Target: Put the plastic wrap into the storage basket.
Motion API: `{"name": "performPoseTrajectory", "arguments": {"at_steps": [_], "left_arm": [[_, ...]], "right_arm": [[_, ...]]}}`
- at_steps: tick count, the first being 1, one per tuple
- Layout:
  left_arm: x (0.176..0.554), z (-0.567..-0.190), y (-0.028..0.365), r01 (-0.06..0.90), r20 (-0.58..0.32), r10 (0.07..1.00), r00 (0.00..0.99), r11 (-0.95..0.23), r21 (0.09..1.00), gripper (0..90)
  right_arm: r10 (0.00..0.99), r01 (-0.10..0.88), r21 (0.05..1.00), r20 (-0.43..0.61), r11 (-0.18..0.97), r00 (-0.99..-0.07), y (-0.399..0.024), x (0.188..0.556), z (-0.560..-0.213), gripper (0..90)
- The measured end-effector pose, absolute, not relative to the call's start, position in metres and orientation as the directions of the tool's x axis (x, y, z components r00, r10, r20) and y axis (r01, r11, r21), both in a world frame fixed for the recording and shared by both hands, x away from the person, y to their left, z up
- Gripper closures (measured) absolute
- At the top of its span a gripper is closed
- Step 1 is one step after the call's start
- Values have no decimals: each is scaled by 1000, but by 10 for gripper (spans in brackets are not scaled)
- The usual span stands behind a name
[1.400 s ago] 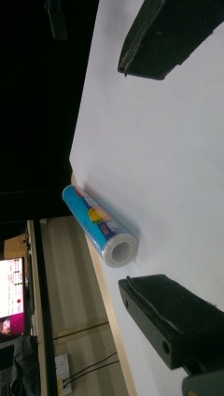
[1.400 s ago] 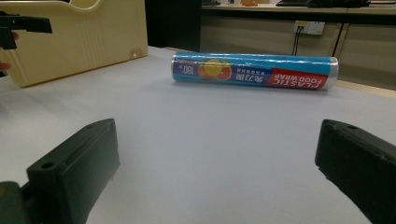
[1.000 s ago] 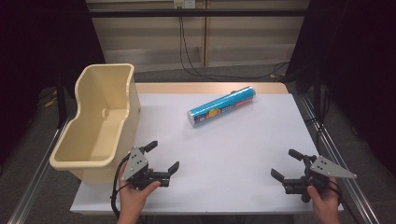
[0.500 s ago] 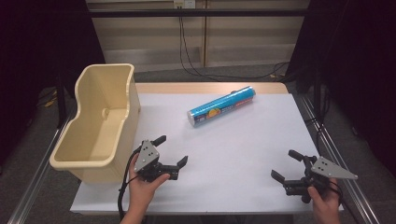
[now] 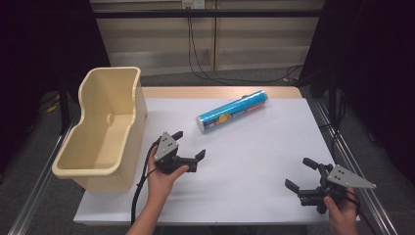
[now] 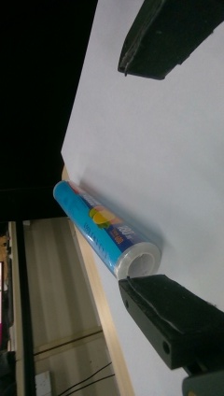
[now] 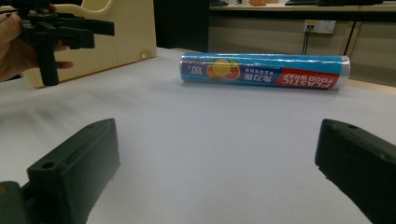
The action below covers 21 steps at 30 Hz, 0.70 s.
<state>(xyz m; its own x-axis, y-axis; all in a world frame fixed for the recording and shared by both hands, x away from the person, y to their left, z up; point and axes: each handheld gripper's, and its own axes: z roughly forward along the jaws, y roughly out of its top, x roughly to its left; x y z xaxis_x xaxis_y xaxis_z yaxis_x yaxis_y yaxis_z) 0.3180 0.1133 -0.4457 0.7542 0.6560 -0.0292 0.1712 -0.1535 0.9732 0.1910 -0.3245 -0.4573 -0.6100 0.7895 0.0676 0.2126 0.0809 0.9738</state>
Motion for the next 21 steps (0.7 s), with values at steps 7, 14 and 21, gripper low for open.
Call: {"name": "performPoseTrajectory", "arguments": {"at_steps": [7, 14, 21], "left_arm": [[345, -444, 97, 228, -16, 689, 724, -218, 949, 0], [368, -445, 84, 263, -27, 694, 719, -235, 936, 0], [385, -450, 78, 287, -64, 708, 703, -201, 937, 0]], "right_arm": [[782, 214, 973, 69, 83, -619, -325, 192, -457, 0], [776, 213, 974, 73, 81, -626, -325, 191, -457, 0], [772, 212, 974, 72, 83, -632, -325, 192, -457, 0]]}}
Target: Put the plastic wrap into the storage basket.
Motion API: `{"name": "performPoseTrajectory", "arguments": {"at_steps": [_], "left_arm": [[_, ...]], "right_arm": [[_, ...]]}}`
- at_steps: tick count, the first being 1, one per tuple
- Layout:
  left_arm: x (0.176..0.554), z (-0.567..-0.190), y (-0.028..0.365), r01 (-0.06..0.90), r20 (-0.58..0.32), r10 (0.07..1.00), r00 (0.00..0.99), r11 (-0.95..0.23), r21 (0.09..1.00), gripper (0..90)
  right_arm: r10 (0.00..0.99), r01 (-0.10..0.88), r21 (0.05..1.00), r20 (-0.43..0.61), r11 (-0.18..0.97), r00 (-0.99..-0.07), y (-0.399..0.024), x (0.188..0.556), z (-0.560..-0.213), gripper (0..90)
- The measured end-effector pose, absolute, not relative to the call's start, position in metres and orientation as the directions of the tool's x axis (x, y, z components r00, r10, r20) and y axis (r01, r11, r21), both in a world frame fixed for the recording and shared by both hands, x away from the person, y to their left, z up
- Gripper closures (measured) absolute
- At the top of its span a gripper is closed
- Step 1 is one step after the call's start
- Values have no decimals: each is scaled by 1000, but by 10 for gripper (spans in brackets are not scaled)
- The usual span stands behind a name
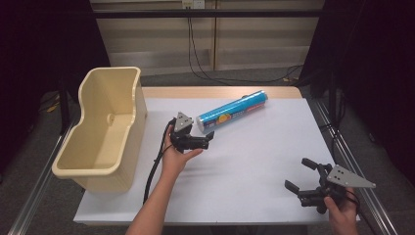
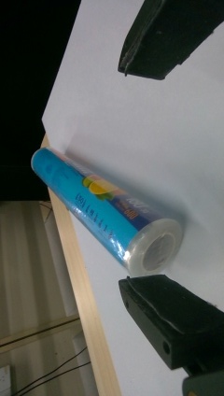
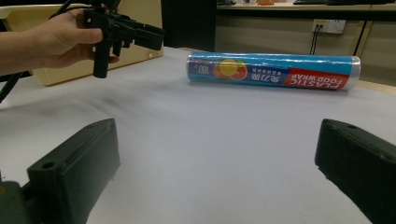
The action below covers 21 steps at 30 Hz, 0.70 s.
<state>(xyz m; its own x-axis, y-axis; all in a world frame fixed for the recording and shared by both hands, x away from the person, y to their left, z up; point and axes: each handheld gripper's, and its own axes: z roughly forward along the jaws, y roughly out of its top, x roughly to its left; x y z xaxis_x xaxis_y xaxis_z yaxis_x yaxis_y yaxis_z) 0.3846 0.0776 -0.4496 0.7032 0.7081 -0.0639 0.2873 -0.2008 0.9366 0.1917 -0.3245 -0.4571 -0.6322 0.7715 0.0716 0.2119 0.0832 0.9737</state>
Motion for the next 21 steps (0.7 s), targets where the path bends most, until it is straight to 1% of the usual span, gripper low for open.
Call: {"name": "performPoseTrajectory", "arguments": {"at_steps": [1, 2, 4, 5, 6, 11, 16, 18, 19, 21], "left_arm": [[387, -452, 78, 290, -74, 702, 708, -194, 937, 0], [392, -457, 77, 303, -64, 721, 690, -207, 930, 0], [395, -459, 77, 322, -64, 726, 684, -222, 920, 0], [402, -462, 75, 330, -33, 741, 670, -258, 908, 0], [404, -462, 74, 330, -23, 742, 670, -270, 905, 0], [415, -461, 68, 339, -6, 745, 667, -296, 893, 13], [428, -464, 60, 346, 36, 757, 652, -340, 875, 25], [430, -464, 58, 349, 32, 757, 652, -338, 874, 37], [432, -465, 57, 352, 46, 756, 652, -356, 865, 37], [436, -467, 54, 374, 31, 763, 646, -352, 858, 37]], "right_arm": [[771, 212, 974, 71, 84, -633, -324, 192, -457, 0], [771, 212, 974, 71, 84, -633, -324, 192, -457, 0], [770, 212, 974, 72, 83, -634, -324, 192, -457, 0], [770, 212, 974, 70, 86, -634, -324, 192, -457, 0], [769, 213, 973, 71, 85, -635, -324, 192, -457, 0], [767, 211, 973, 67, 91, -638, -324, 192, -457, 0], [763, 212, 973, 65, 96, -643, -324, 193, -458, 0], [762, 213, 972, 66, 96, -645, -323, 193, -458, 0], [762, 213, 972, 65, 97, -645, -323, 193, -457, 0], [762, 213, 972, 64, 97, -644, -323, 193, -457, 0]]}}
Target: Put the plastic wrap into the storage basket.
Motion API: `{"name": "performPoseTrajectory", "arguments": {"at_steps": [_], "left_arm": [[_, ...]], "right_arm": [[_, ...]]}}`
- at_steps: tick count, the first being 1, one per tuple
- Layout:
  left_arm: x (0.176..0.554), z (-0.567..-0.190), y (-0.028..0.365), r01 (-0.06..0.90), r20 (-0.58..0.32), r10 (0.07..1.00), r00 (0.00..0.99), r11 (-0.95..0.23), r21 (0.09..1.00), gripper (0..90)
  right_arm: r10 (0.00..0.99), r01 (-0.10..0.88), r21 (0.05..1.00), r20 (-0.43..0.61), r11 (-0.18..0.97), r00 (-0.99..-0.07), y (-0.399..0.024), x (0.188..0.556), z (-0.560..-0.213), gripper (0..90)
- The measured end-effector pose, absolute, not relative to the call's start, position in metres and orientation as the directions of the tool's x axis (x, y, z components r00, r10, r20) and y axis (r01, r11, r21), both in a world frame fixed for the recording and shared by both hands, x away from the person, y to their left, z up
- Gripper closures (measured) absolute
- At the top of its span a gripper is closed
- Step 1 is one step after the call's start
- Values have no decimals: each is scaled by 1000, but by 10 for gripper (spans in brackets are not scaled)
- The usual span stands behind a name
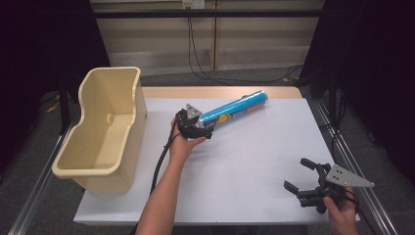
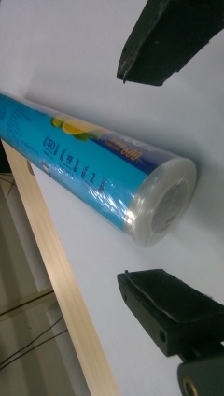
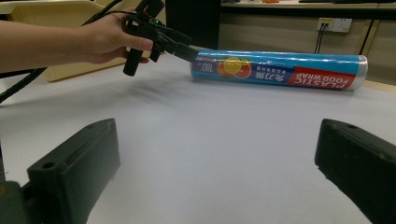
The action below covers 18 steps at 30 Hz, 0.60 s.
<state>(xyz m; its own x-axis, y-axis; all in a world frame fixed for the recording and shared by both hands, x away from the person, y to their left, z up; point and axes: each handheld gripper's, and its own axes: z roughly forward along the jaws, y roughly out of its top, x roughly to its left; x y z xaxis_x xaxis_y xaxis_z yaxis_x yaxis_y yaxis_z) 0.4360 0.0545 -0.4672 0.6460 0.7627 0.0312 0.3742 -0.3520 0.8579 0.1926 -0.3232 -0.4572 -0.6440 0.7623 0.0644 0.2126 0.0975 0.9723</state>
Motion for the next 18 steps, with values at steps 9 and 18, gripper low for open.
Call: {"name": "performPoseTrajectory", "arguments": {"at_steps": [9, 18], "left_arm": [[446, -474, 49, 396, 17, 770, 637, -347, 850, 59], [452, -477, 42, 381, 31, 752, 658, -369, 848, 109]], "right_arm": [[760, 212, 972, 65, 98, -647, -325, 193, -457, 0], [759, 213, 973, 68, 94, -647, -325, 193, -458, 0]]}}
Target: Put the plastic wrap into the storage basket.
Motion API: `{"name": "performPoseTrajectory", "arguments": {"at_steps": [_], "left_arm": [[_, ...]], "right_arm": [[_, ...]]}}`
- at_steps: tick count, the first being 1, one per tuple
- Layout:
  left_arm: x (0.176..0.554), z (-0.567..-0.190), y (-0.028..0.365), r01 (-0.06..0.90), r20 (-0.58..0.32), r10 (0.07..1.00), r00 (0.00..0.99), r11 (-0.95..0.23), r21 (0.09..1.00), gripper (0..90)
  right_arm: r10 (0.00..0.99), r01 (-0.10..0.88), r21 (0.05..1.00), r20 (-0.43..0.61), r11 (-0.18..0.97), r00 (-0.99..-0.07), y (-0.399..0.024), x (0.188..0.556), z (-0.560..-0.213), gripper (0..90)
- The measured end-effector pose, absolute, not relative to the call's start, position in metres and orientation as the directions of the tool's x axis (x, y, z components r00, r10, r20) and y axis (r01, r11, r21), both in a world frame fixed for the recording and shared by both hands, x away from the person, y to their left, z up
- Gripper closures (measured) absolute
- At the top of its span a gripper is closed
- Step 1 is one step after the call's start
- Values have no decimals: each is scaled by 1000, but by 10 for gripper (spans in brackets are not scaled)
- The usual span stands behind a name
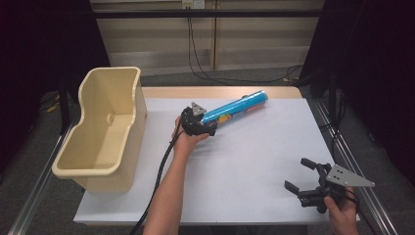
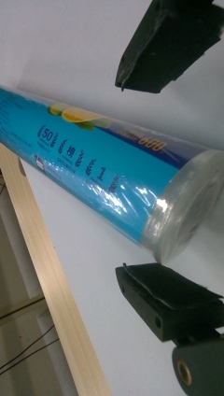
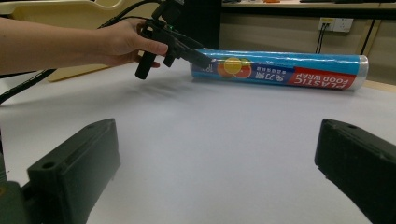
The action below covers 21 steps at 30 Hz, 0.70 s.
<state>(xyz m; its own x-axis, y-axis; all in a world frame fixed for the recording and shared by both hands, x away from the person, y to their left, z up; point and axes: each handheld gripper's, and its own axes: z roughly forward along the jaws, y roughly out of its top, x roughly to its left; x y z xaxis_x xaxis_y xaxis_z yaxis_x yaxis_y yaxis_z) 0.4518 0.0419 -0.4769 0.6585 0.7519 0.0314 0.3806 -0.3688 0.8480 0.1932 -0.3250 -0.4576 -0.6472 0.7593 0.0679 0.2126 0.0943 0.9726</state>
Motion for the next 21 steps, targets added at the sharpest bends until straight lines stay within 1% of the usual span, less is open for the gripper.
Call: {"name": "performPoseTrajectory", "arguments": {"at_steps": [4, 6, 10, 12, 13, 14, 15, 16, 17, 18, 19, 20, 21], "left_arm": [[455, -481, 40, 374, 39, 744, 667, -380, 846, 107], [456, -482, 40, 380, 21, 745, 667, -363, 851, 101], [454, -479, 40, 376, 26, 739, 674, -373, 848, 138], [451, -477, 38, 376, -5, 718, 696, -359, 854, 183], [449, -475, 36, 373, -19, 700, 714, -357, 856, 183], [447, -475, 33, 368, -9, 689, 725, -377, 850, 191], [445, -477, 29, 357, 26, 682, 730, -414, 838, 216], [444, -480, 26, 357, 31, 671, 741, -433, 827, 222], [444, -484, 23, 368, 23, 662, 749, -445, 816, 205], [443, -487, 21, 377, 12, 656, 755, -449, 810, 164], [443, -490, 18, 376, 14, 639, 769, -469, 799, 179], [441, -490, 14, 361, 33, 621, 783, -497, 789, 179], [440, -490, 11, 351, 55, 614, 788, -520, 779, 203]], "right_arm": [[759, 214, 972, 68, 96, -647, -325, 194, -458, 0], [759, 215, 972, 69, 96, -648, -326, 194, -458, 0], [757, 216, 972, 69, 96, -649, -326, 194, -459, 0], [755, 219, 971, 69, 100, -652, -326, 194, -459, 0], [755, 219, 971, 69, 100, -652, -326, 194, -459, 0], [756, 218, 971, 67, 101, -651, -325, 195, -459, 0], [755, 218, 971, 66, 102, -652, -325, 195, -459, 0], [755, 216, 971, 65, 103, -652, -325, 195, -458, 0], [755, 215, 971, 64, 104, -652, -325, 195, -458, 0], [755, 215, 971, 64, 104, -653, -325, 194, -458, 0], [756, 215, 971, 63, 105, -652, -325, 194, -458, 0], [756, 215, 971, 63, 105, -652, -325, 194, -458, 0], [755, 214, 971, 61, 107, -653, -325, 193, -458, 0]]}}
